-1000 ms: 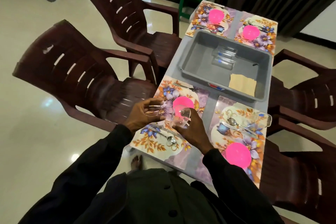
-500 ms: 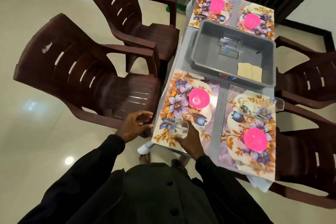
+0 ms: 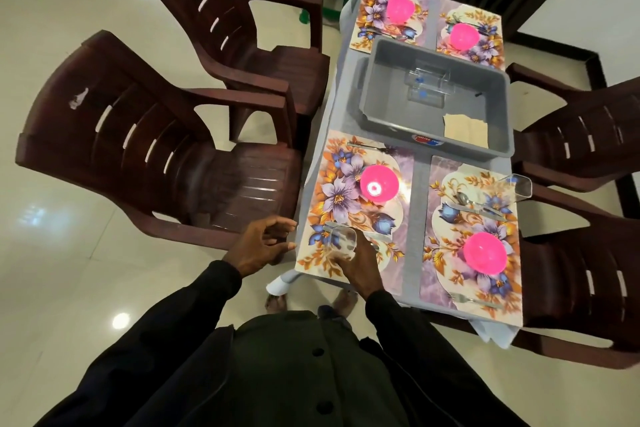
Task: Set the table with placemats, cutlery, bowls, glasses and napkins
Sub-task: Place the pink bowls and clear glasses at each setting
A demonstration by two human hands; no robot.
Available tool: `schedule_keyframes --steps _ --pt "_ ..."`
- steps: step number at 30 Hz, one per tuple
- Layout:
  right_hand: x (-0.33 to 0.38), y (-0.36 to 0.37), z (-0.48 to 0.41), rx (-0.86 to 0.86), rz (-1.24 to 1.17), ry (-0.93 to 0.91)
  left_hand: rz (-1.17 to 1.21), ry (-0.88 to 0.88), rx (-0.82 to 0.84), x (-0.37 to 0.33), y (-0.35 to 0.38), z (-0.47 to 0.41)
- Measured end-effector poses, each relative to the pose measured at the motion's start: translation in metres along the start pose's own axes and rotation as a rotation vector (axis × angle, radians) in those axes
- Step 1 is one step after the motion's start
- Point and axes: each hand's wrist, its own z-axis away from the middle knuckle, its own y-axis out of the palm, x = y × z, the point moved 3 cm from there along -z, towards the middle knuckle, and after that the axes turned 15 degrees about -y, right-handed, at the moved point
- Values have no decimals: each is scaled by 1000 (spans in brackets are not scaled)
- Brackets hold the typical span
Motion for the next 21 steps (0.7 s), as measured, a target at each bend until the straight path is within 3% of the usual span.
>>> schedule_keyframes --steps 7,11,21 --pt "-15 7 10 27 -96 -33 -13 25 0 -2 -4 -7" --pt "-7 -3 11 41 42 -81 -8 37 7 -7 -2 -15" --pt "-7 -107 -16 -175 74 -215 43 66 61 -78 19 -65"
